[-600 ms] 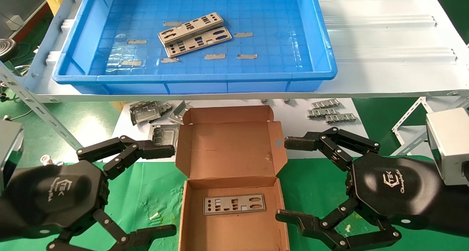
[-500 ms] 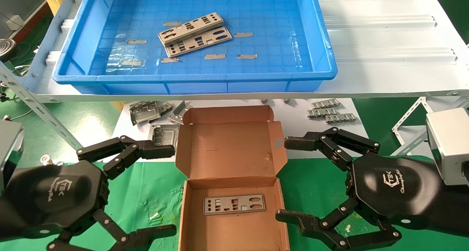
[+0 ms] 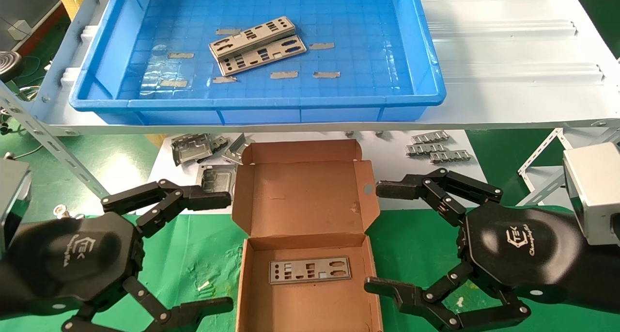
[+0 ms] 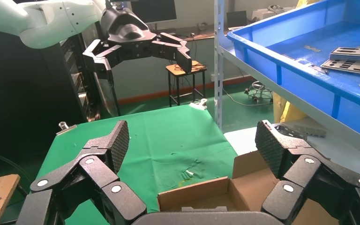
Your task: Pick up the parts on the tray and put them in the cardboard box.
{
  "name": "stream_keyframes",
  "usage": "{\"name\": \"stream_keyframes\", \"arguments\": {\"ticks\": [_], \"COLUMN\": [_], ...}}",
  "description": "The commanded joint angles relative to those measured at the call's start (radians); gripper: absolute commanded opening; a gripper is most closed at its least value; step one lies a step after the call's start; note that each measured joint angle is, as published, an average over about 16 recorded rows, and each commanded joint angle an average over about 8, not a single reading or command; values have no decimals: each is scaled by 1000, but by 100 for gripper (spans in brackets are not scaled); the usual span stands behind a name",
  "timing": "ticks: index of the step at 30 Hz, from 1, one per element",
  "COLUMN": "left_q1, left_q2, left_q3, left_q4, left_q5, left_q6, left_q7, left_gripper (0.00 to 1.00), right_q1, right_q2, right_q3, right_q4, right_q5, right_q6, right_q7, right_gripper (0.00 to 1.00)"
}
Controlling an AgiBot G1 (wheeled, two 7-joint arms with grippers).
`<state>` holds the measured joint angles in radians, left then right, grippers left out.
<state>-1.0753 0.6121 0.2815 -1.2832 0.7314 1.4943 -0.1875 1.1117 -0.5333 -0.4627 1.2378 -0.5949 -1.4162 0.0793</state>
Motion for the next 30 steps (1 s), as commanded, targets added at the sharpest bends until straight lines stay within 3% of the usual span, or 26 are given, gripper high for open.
{"name": "stream_keyframes", "arguments": {"ticks": [1,8,9,30], "left_q1": [0,0,0,0], "left_q2": [0,0,0,0], "left_q3": [0,0,0,0], "left_q4": [0,0,0,0], "left_q5": [0,0,0,0], "left_q6": [0,0,0,0], "left_q7": [0,0,0,0], "left_gripper": [100,100,100,100], "right_q1": [0,0,0,0], "right_q2": [0,0,0,0], "right_q3": [0,0,0,0], "right_q4": [0,0,0,0], "right_q5": [0,0,0,0], "right_q6": [0,0,0,0], "right_q7": [0,0,0,0], "right_gripper": [91,4,0,0]}}
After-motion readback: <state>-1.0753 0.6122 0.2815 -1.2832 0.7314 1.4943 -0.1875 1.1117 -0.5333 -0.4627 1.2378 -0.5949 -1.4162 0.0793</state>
